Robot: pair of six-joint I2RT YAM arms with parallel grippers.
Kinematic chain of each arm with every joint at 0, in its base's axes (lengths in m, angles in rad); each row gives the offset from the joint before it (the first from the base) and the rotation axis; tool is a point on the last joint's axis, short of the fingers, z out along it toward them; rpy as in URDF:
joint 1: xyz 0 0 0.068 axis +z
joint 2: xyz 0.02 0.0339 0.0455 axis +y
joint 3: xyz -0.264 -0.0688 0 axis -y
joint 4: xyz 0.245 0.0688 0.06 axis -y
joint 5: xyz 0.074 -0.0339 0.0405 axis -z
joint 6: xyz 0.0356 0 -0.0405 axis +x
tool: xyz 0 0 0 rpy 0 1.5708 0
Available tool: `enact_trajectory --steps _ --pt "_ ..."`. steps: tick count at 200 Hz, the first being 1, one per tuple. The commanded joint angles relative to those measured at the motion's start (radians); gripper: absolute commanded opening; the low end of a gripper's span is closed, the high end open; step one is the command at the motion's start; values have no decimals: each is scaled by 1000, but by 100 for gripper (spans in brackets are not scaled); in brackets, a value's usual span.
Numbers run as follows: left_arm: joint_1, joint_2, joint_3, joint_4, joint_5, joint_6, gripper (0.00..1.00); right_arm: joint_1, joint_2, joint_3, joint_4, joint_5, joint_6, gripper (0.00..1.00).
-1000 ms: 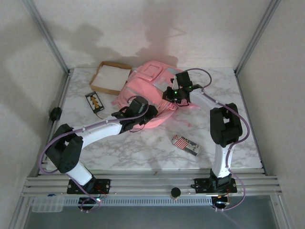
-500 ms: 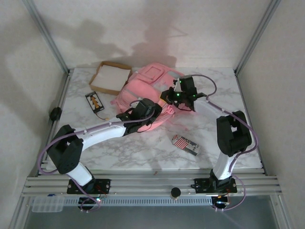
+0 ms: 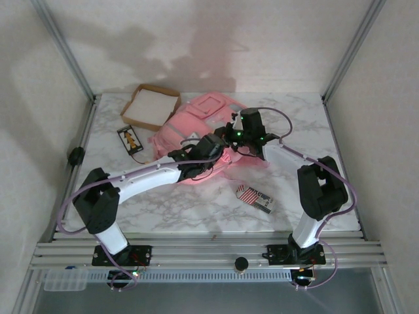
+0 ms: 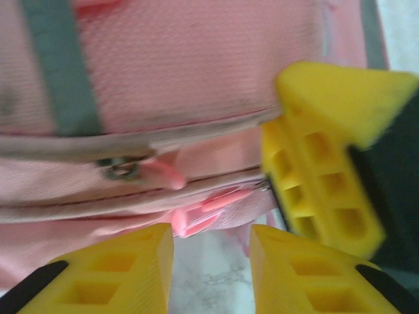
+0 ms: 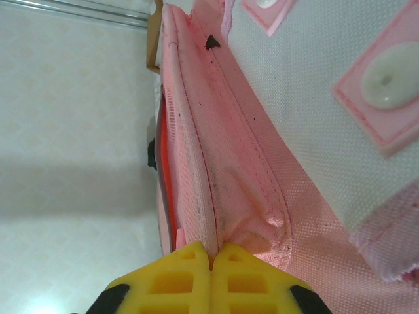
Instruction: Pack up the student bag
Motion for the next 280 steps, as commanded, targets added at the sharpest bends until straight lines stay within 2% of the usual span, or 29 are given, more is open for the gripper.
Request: enact_trajectory --steps 1,18,62,108,128,151,170,192,211,232,280 --pt "0 31 48 -117 -80 -51 33 20 -57 -5 119 -69 17 0" --pt "0 38 47 -129 -81 -86 30 20 -60 -11 123 -64 15 0" --pt "-3 29 33 -175 -121 -120 30 20 -60 -17 126 -59 14 0" --pt "9 81 83 -205 -172 -107 30 21 -56 -21 138 -59 17 0" --pt "16 112 108 -197 -159 -100 30 22 -58 -30 146 -59 22 0" --pt "18 118 114 -227 -209 -132 26 22 -64 -41 149 -57 20 0" --pt "30 116 100 -200 -205 -137 22 22 -67 -48 153 -56 21 0" --pt "33 124 112 -205 -218 -132 13 21 -64 -47 151 -55 20 0" --pt "36 120 109 -212 -220 -124 11 20 -67 -48 144 -48 15 0" --pt "36 94 77 -205 -196 -116 0 8 -64 -40 127 -41 4 0" --pt "26 -34 -69 -171 -142 -102 0 -46 -72 -27 99 -31 -19 0"
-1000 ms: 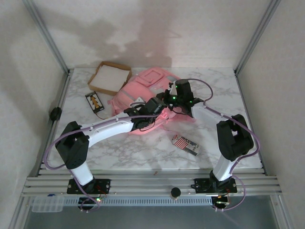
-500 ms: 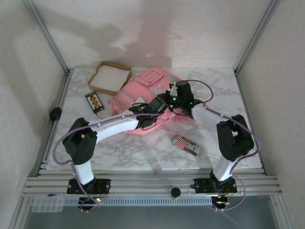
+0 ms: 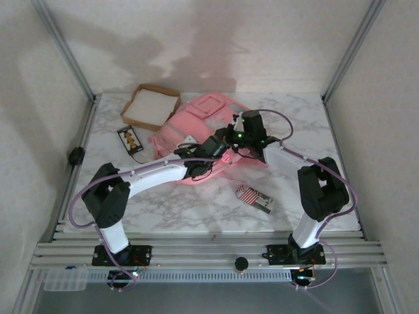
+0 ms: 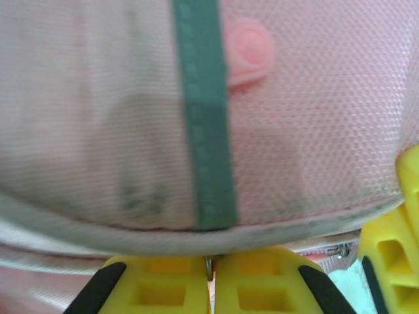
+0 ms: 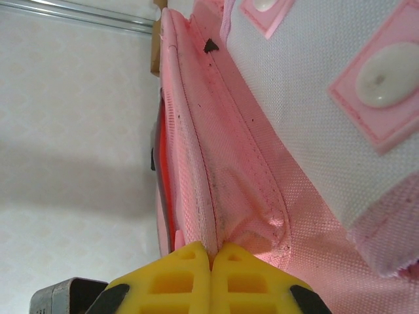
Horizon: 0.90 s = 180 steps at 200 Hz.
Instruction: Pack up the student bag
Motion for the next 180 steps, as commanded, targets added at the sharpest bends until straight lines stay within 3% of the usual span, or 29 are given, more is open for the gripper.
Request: enact_trajectory --steps 1,37,73,114,145,180 --pt "10 -88 -75 -52 -39 -30 0 -35 -60 23 33 -34 -27 0" --pt "7 -166 -154 -65 3 45 0 -95 -59 26 1 -30 -57 0" --pt "60 -195 -168 -125 37 266 0 -164 -40 42 -65 -26 -121 0" --pt "93 -267 -200 -74 135 513 0 -241 6 105 -162 -38 -239 0" --pt "112 -233 -162 -92 163 699 0 -308 66 190 -245 -50 -322 0" --pt "144 -198 -133 40 252 811 0 -307 86 241 -291 -48 -346 0"
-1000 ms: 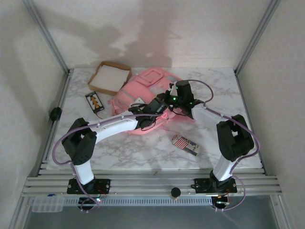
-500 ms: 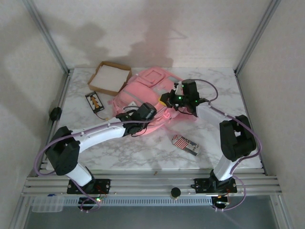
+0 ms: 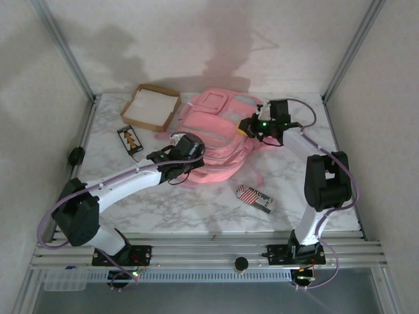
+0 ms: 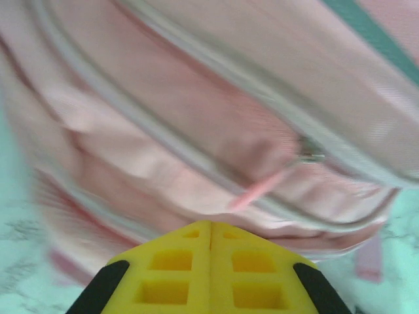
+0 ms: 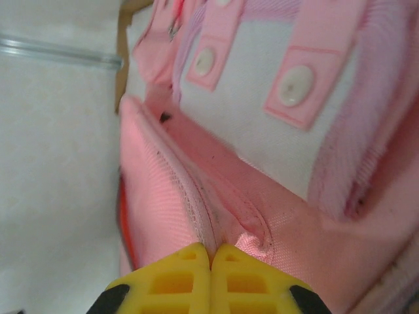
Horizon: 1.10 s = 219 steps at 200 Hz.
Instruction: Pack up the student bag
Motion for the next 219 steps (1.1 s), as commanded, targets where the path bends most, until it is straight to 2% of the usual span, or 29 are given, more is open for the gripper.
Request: enact_trajectory --steps 1,4,26,41,56,66,76,88,123,158,174,219 --pt "26 33 39 20 47 140 0 -23 2 58 0 62 -53 0" --pt "25 39 45 29 57 142 0 -20 -1 57 -8 60 -53 0" --pt "19 98 75 84 112 161 0 -9 -69 -20 -20 68 -46 26" --pt "18 133 97 90 116 169 0 -2 -121 -86 -19 67 -41 29" --pt "5 142 125 82 106 186 0 6 -148 -128 -56 54 -51 40" --pt "-13 129 122 109 109 216 0 15 -171 -165 -60 42 -38 41" --pt "-16 127 120 114 119 235 0 40 -203 -210 -33 39 -4 44" --pt "-11 143 133 86 114 253 0 86 -229 -248 -15 57 35 53" --pt "-11 159 153 71 137 294 0 144 -246 -376 145 97 192 55" --pt "-7 171 161 56 129 336 0 184 -218 -336 170 118 230 56" --pt "-4 182 161 51 126 354 1 186 -245 -336 195 142 246 51" --pt "-3 219 182 23 115 389 3 186 -269 -270 75 225 194 55"
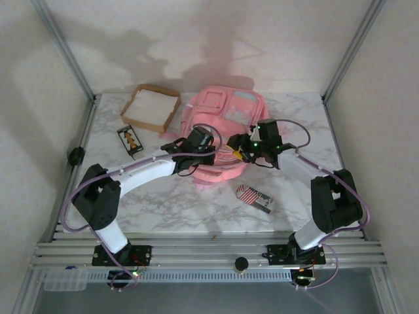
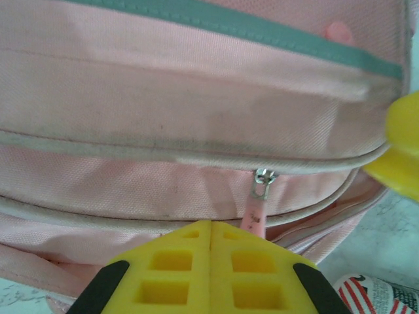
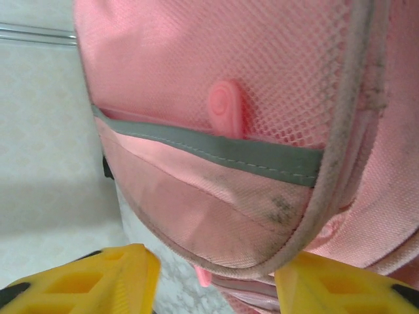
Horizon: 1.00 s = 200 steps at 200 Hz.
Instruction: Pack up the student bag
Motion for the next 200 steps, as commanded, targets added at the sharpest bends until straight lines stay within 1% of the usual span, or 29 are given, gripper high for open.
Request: enact_trajectory --steps 1,19,27,47,63,68,72,84,106,117,131,157,184,200 --pt "4 25 36 -34 -5 43 3 4 -37 48 -19 78 -20 55" --pt "4 31 42 -30 8 44 4 4 -19 74 -2 81 -18 50" --pt "3 31 44 -29 11 42 6 5 -7 82 17 83 -8 49" --pt "3 30 54 -24 18 40 11 7 24 90 61 67 21 35" --pt "3 31 71 -32 10 30 16 7 27 93 56 95 15 30" --pt "2 29 75 -30 13 22 19 5 28 92 55 104 15 27" --pt "1 29 77 -27 15 16 23 4 29 90 59 103 17 25" --pt "-7 29 86 -17 22 7 33 4 33 85 82 90 28 20" --pt "-16 40 95 -15 -1 -12 39 5 27 75 99 87 40 11" --pt "-17 62 116 -34 -10 -17 45 6 24 73 104 89 42 10" --pt "-25 98 156 -84 -41 -5 45 5 24 74 107 86 44 6" --pt "-30 125 176 -103 -98 9 45 5 24 65 123 85 56 5" --pt "-30 173 221 -148 -111 25 45 6 26 59 133 84 61 3" --pt "-30 190 231 -134 -99 40 40 7 25 56 137 88 64 0"
